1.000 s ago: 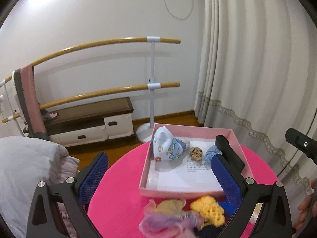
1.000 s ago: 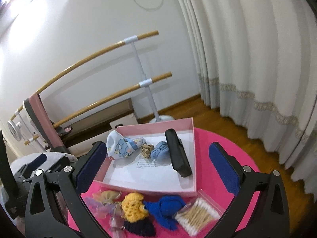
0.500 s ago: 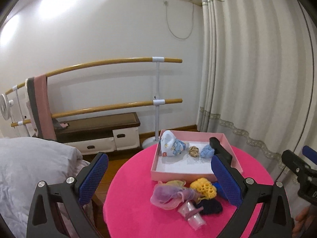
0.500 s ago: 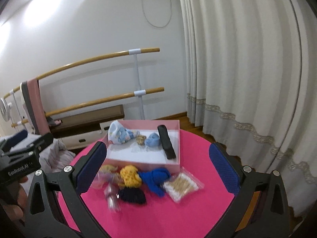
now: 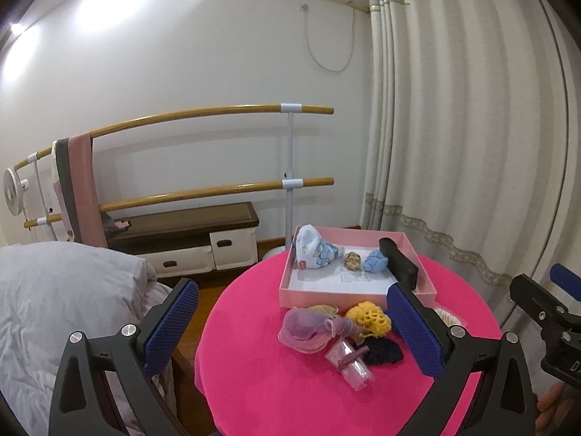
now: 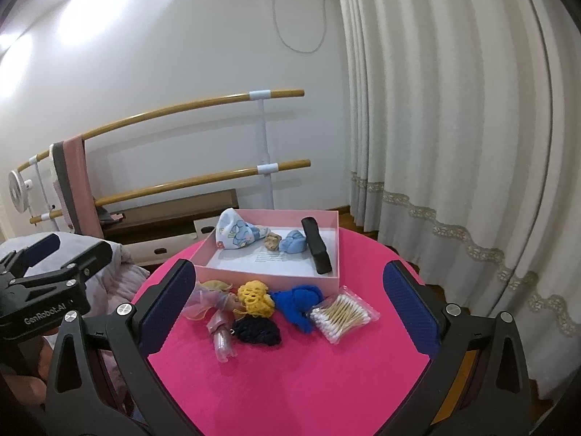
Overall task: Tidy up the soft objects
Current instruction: 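Withdraw both tools from the box and pull back from the table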
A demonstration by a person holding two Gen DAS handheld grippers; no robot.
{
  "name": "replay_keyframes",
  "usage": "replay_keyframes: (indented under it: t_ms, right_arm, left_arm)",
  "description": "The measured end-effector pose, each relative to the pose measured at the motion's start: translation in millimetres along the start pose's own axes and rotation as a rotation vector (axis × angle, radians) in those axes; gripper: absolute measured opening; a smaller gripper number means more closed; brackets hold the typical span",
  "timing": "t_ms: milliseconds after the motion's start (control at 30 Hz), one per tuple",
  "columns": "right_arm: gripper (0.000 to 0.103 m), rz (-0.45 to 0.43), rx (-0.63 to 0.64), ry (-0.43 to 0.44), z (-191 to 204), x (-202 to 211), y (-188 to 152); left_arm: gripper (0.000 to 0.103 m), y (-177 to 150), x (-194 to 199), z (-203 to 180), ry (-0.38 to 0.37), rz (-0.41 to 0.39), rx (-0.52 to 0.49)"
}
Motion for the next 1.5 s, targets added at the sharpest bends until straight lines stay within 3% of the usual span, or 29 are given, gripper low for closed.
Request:
replay_keyframes:
  t_ms: [467, 1000, 1500]
  right_arm:
    - [0.103, 0.000, -0.011, 0.000, -6.7, 7.0, -4.3]
    - [0.103, 0.034, -0.035, -0.034, -23.2, -5.1, -8.1]
    - [0.103, 0.232, 0.007, -0.033, -29.3, -60.6, -58.3]
  left_arm:
    - [0.103, -0.9, 28.9, 8.7, 0.005, 0.001, 0.030]
    - [0.103, -10.0, 22.4, 8.8, -0.012, 0.053, 0.036]
    - [0.103, -39.9, -28.5, -0.2, -0.029, 0.216, 0.045]
Point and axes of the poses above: each gripper's, at about its wrist camera, not at the fingertips, and x roughly against the way its jaws point, z to its left, y to its top, the point moved 3 cm from there along -x, roughly the way its jaws point, and after that the axes turned 11 degrees about -y, right-handed, at the moved point
